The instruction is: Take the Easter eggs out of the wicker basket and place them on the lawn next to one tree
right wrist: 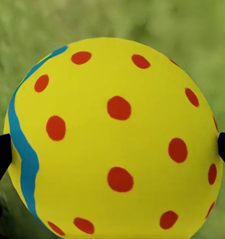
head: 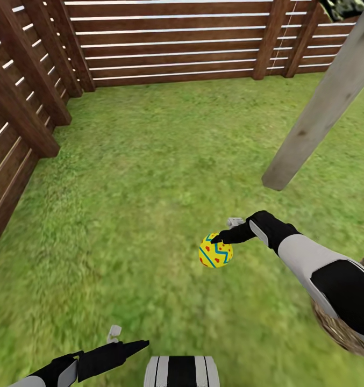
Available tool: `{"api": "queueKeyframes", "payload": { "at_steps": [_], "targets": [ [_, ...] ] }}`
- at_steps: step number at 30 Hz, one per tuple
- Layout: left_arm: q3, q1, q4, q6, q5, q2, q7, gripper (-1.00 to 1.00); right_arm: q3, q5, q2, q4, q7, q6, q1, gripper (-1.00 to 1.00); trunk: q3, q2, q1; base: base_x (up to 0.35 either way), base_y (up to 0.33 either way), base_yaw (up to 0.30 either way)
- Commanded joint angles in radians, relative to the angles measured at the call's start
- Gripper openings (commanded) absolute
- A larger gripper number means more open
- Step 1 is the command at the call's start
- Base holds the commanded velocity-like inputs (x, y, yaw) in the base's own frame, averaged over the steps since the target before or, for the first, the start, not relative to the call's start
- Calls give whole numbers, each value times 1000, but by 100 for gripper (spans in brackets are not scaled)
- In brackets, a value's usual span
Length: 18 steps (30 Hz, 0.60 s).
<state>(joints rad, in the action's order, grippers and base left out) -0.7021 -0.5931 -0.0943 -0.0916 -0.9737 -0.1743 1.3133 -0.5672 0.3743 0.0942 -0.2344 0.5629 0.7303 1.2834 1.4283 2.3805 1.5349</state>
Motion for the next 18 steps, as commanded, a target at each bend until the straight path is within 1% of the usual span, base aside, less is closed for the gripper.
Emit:
{"api": "queueKeyframes", "payload": {
  "at_steps": [1, 17, 18],
  "targets": [
    [-8, 0, -1, -10, -10, -1, 3, 100, -6, 8, 1, -1, 0, 4, 1, -100, 4, 8, 4, 0, 0, 0],
    [-8, 0, -1, -10, -10, -1, 2, 100, -6, 8, 1, 0, 0, 4, 1, -100, 54, 120, 65, 0, 0, 0],
    [-8, 0, -1, -10, -10, -1, 2, 100, -6, 8, 1, 0, 0, 4, 1, -100, 58, 120, 66, 0, 0, 0]
  ]
}}
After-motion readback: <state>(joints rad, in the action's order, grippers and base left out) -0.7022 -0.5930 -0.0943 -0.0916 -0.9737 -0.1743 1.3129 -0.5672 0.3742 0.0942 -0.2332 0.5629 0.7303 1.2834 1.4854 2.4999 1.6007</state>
